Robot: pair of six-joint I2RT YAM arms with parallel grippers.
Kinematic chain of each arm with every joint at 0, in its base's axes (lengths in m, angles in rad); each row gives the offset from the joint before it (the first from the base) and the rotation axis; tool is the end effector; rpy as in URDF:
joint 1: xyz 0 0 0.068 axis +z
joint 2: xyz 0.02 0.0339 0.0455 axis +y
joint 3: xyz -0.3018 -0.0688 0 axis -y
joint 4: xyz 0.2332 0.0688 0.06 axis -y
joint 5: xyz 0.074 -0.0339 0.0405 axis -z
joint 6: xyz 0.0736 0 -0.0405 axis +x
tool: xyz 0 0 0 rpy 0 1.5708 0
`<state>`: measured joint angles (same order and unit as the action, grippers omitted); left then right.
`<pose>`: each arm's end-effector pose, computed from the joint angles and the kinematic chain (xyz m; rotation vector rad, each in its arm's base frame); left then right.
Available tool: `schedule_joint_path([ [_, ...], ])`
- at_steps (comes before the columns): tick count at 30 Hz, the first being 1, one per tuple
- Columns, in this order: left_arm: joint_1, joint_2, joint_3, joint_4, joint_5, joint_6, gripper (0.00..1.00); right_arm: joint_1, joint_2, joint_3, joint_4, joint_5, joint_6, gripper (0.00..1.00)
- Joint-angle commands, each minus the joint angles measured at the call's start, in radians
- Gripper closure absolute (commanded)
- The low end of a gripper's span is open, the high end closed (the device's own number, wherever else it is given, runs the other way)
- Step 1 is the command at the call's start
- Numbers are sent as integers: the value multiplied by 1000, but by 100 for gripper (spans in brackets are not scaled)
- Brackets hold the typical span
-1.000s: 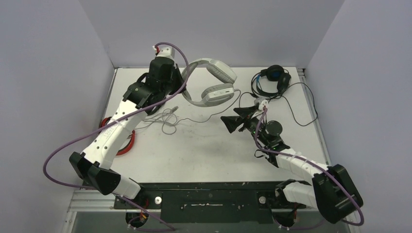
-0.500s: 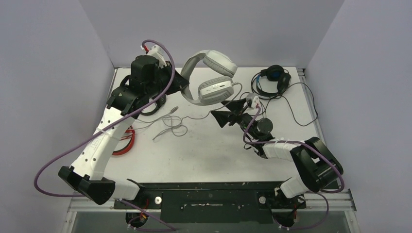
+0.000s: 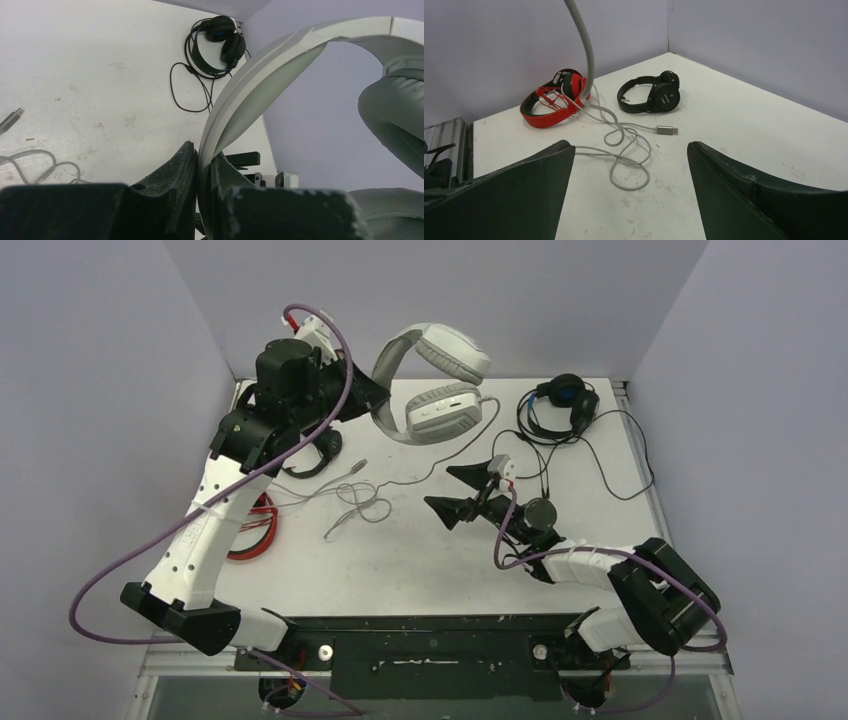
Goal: Wrap the headphones
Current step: Wrap the headphones cable around the headphones.
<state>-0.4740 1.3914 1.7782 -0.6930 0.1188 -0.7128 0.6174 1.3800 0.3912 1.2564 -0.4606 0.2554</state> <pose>0.2627 -0.1446 0.5097 -0.1502 1.9762 -0.9088 0.2061 0.1865 0.2850 -0.6489 1.2487 1.0312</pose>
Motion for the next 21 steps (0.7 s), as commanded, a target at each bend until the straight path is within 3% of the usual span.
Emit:
schedule_joint_path([
  [1, 5, -10, 75, 90, 52, -37, 100, 15, 13, 83, 5, -22, -68, 15],
  [12, 5, -20, 49, 96, 64, -39, 100, 93, 150, 318, 3, -45, -50, 19],
  [16, 6, -27, 41, 98, 74, -40, 100, 96, 193, 356, 16, -29, -26, 32],
  [21, 14, -39, 50, 81, 106, -28, 100, 70, 204, 300, 67, 17, 28, 73],
])
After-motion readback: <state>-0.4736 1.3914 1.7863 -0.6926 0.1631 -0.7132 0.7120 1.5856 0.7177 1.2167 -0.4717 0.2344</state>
